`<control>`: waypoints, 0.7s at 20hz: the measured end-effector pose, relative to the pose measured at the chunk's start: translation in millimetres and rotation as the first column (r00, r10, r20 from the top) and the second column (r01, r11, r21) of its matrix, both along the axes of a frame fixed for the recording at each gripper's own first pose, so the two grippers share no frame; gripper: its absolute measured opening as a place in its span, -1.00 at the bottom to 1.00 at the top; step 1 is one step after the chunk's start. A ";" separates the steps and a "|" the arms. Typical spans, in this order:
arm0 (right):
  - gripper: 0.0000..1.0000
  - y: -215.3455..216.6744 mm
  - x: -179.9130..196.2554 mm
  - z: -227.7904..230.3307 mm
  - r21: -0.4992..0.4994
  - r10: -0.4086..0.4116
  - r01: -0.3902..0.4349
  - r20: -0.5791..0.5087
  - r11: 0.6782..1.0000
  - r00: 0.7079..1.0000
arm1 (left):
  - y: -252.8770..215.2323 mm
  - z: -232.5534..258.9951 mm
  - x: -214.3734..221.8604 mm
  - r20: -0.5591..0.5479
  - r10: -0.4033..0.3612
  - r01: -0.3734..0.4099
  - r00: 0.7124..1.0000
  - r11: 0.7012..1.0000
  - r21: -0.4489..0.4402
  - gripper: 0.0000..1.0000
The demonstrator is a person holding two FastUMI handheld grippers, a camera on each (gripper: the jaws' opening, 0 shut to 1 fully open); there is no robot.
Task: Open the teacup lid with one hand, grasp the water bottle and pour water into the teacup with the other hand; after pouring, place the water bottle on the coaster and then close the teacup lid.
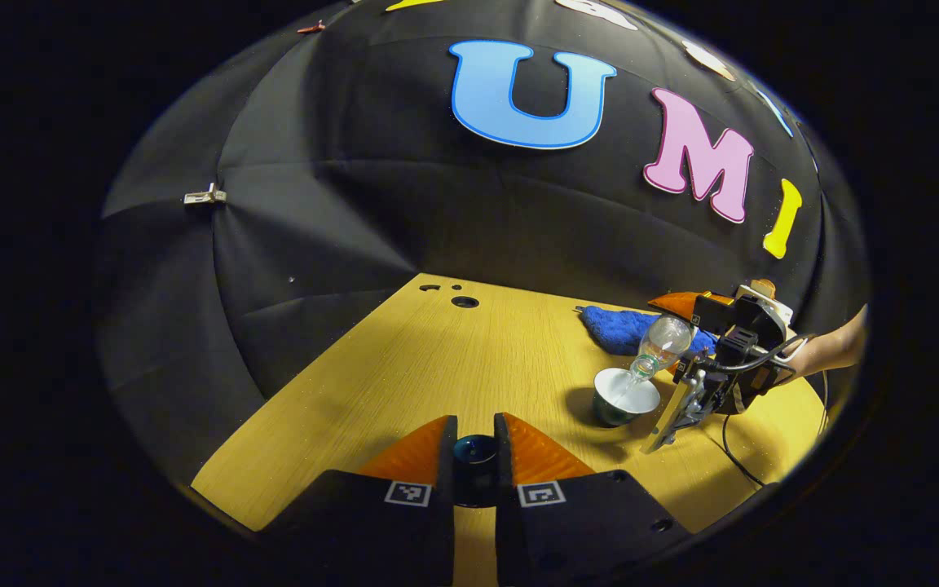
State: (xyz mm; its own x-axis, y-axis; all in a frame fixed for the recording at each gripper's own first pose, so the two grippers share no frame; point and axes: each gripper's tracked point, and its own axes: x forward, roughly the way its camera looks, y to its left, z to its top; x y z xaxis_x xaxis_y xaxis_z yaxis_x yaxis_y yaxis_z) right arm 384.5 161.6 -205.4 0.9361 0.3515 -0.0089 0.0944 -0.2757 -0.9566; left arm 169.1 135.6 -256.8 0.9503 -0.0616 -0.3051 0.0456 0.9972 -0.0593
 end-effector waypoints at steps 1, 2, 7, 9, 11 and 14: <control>0.42 1.9 0.4 2.1 -0.011 0.010 -0.010 0.008 1.000 1.000 | -0.3 0.2 -0.7 0.000 0.001 -0.001 1.000 1.000 0.000 -0.52; 0.42 3.3 0.1 3.7 -0.024 0.021 -0.020 0.019 1.000 1.000 | -1.3 -0.3 -0.6 0.000 0.000 0.000 1.000 1.000 -0.001 -0.52; 0.42 11.5 -2.7 14.3 -0.094 0.073 -0.065 0.078 0.993 0.994 | -3.2 0.3 -1.7 0.002 -0.001 0.001 1.000 1.000 0.000 -0.52; 0.42 11.5 -3.2 17.0 -0.111 0.078 -0.068 0.094 0.992 0.993 | -2.3 0.8 -2.7 0.002 0.002 -0.002 1.000 1.000 0.001 -0.52; 0.42 14.7 -5.0 23.4 -0.134 0.095 -0.079 0.117 0.988 0.989 | -3.0 0.8 -4.1 0.001 0.004 -0.004 1.000 1.000 0.002 -0.52; 0.35 19.0 -5.5 26.5 -0.161 0.117 -0.094 0.144 0.983 0.983 | -2.5 0.9 -6.8 0.002 0.006 -0.006 1.000 1.000 0.003 -0.51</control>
State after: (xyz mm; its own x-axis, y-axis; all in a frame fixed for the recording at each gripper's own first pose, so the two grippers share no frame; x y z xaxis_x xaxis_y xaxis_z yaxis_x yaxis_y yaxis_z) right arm 379.0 180.6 -178.9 0.8885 0.4537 0.0692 0.2714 -0.3980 -0.8763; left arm 162.2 133.0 -255.9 0.9514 -0.0550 -0.3030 0.0397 0.9976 -0.0563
